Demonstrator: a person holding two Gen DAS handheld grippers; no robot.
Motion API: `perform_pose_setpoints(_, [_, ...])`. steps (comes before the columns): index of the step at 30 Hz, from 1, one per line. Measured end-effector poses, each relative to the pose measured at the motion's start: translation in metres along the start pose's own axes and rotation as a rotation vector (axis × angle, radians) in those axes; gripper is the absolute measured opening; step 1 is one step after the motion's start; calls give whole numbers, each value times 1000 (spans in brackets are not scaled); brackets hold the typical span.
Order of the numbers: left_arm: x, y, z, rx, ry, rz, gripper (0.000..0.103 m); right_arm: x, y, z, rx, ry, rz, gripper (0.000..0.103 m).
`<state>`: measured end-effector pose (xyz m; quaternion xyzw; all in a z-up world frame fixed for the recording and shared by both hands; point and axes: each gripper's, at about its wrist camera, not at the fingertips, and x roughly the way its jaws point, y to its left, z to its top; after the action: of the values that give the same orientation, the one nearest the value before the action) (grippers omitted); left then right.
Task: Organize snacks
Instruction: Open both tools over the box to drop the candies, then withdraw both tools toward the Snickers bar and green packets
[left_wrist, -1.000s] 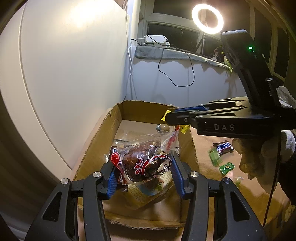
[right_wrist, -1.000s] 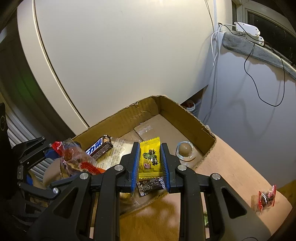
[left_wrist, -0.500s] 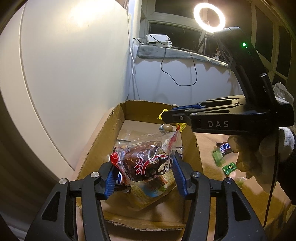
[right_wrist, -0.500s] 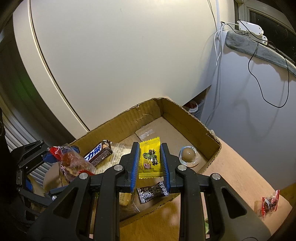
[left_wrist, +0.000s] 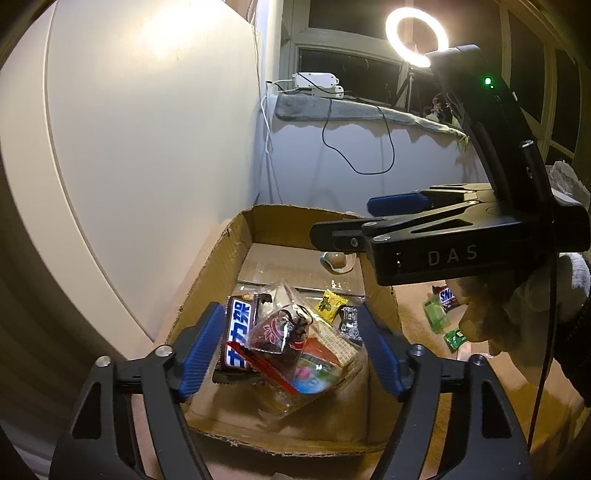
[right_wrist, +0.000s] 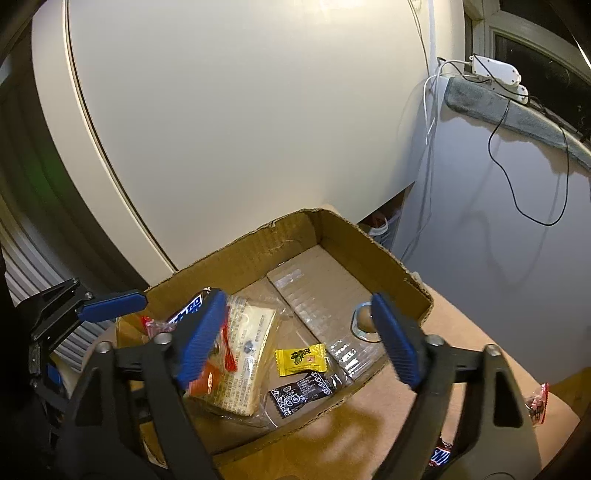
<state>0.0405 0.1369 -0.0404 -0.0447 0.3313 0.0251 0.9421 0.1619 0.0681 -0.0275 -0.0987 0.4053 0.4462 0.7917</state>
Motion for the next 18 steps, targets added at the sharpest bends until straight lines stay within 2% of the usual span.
perform_pose_setpoints(18, [-17, -19, 0, 30, -28, -16, 77, -33, 1, -6, -6, -25, -51, 90])
